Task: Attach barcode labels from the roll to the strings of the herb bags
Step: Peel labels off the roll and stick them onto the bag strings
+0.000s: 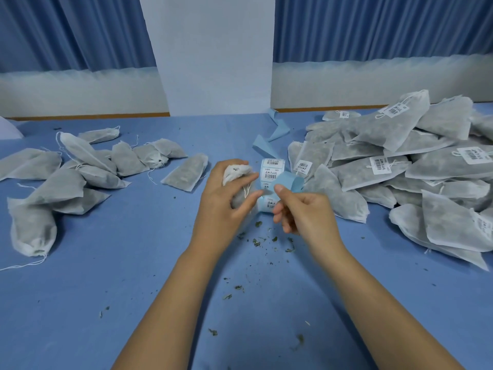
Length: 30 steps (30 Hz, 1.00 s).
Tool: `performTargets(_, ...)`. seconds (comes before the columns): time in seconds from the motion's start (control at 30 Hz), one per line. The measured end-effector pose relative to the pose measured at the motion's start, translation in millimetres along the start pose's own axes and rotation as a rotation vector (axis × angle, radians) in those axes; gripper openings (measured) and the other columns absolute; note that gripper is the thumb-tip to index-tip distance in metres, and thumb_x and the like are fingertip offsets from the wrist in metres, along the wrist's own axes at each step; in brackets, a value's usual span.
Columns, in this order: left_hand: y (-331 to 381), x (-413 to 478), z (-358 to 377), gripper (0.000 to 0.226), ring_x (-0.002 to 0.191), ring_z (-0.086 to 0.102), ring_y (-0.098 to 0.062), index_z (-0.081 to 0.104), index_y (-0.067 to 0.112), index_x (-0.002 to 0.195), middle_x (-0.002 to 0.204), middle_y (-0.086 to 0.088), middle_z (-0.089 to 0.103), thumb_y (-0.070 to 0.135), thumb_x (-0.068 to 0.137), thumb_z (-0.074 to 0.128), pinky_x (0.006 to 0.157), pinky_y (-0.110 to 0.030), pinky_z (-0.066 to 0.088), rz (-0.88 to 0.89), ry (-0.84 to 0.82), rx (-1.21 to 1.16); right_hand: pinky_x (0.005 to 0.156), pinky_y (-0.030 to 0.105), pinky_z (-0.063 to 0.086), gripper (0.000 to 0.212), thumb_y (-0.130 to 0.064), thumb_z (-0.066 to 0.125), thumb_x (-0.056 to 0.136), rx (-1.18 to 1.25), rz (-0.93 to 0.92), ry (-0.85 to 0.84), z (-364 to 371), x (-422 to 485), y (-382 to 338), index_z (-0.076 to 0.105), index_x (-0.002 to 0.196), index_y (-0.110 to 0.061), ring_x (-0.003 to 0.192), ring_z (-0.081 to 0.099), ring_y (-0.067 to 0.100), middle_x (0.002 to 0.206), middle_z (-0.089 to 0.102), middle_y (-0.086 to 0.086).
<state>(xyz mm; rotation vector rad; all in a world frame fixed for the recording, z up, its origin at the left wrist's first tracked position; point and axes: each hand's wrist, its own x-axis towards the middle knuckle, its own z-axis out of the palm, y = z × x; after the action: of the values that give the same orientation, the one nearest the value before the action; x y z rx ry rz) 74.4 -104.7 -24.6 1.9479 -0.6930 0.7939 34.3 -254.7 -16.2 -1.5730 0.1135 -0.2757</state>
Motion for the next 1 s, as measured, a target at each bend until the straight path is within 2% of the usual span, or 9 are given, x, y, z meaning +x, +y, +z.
performTargets(0.17,-2,-1,2,0.035,0.117,0.050,-0.020,0.069,0.003,0.113,0.124,-0.013,0.052,0.028,0.088,0.065,0.101,-0.022,0.040,0.094,0.010,0.106,0.040,0.012,0.035,0.040,-0.037,0.063,0.088,0.097,0.009,-0.028,1,-4,-5,0.069,0.054,-0.016,0.037,0.045,0.011,0.062,0.069,0.007)
performTargets(0.33,3,-3,5,0.035,0.115,0.054,-0.025,0.070,0.004,0.113,0.123,-0.011,0.054,0.019,0.082,0.076,0.100,-0.018,0.039,0.124,-0.108,0.105,0.042,0.014,0.032,0.029,-0.014,0.058,0.092,0.073,0.009,-0.020,-1,-3,-2,0.062,0.064,-0.010,0.045,0.041,0.009,0.058,0.062,-0.001)
performTargets(0.47,5,0,-2,0.040,0.116,0.049,-0.005,0.069,0.005,0.113,0.122,-0.013,0.053,0.012,0.075,0.080,0.102,-0.011,0.033,-0.018,-0.073,-0.073,0.042,0.016,0.029,0.031,-0.003,0.046,0.094,0.132,0.021,0.132,-7,5,-2,0.051,0.064,-0.014,0.044,0.037,0.006,0.052,0.047,-0.004)
performTargets(0.53,4,1,-6,0.040,0.116,0.046,0.007,0.068,0.010,0.115,0.124,-0.011,0.052,0.006,0.076,0.079,0.102,-0.010,0.031,-0.102,-0.056,-0.132,0.045,0.017,0.027,0.032,-0.004,0.046,0.094,0.156,-0.065,0.204,-17,9,-8,0.049,0.065,-0.016,0.048,0.035,0.006,0.055,0.043,-0.003)
performTargets(0.6,4,1,-7,0.044,0.119,0.043,0.010,0.066,0.015,0.118,0.129,-0.008,0.050,0.001,0.077,0.077,0.104,-0.009,0.030,-0.175,-0.099,-0.171,0.047,0.017,0.028,0.031,-0.008,0.049,0.092,0.237,-0.194,0.109,-24,8,-13,0.050,0.063,-0.019,0.050,0.037,0.008,0.056,0.043,-0.004)
performTargets(0.67,7,1,-4,0.049,0.122,0.043,0.010,0.063,0.020,0.119,0.132,-0.004,0.048,-0.004,0.078,0.075,0.105,-0.009,0.030,-0.216,-0.163,-0.204,0.046,0.018,0.030,0.028,-0.015,0.051,0.087,0.308,-0.269,-0.138,-20,3,-13,0.053,0.062,-0.024,0.049,0.038,0.011,0.053,0.045,-0.005)
performTargets(0.77,11,-2,2,0.053,0.122,0.045,0.009,0.062,0.021,0.120,0.132,0.003,0.047,-0.011,0.079,0.069,0.102,-0.010,0.034,-0.229,-0.228,-0.288,0.046,0.015,0.032,0.027,-0.018,0.053,0.087,0.169,-0.268,-0.367,-4,-5,-8,0.056,0.062,-0.026,0.048,0.037,0.010,0.051,0.045,-0.006)
performTargets(0.87,12,-3,4,0.052,0.124,0.045,0.008,0.061,0.018,0.123,0.132,0.005,0.046,-0.010,0.080,0.069,0.101,-0.010,0.035,-0.200,-0.261,-0.286,0.048,0.008,0.030,0.026,-0.008,0.057,0.092,0.039,-0.270,-0.320,3,-3,-1,0.053,0.067,-0.014,0.046,0.037,0.000,0.048,0.045,-0.013)
performTargets(1.0,14,-3,2,0.057,0.127,0.044,0.005,0.059,0.017,0.129,0.136,0.005,0.045,-0.007,0.078,0.073,0.101,-0.011,0.037,-0.213,-0.301,-0.315,0.051,0.006,0.036,0.026,-0.004,0.059,0.092,-0.024,-0.283,-0.243,1,3,6,0.052,0.067,-0.010,0.049,0.050,-0.003,0.054,0.056,-0.014)
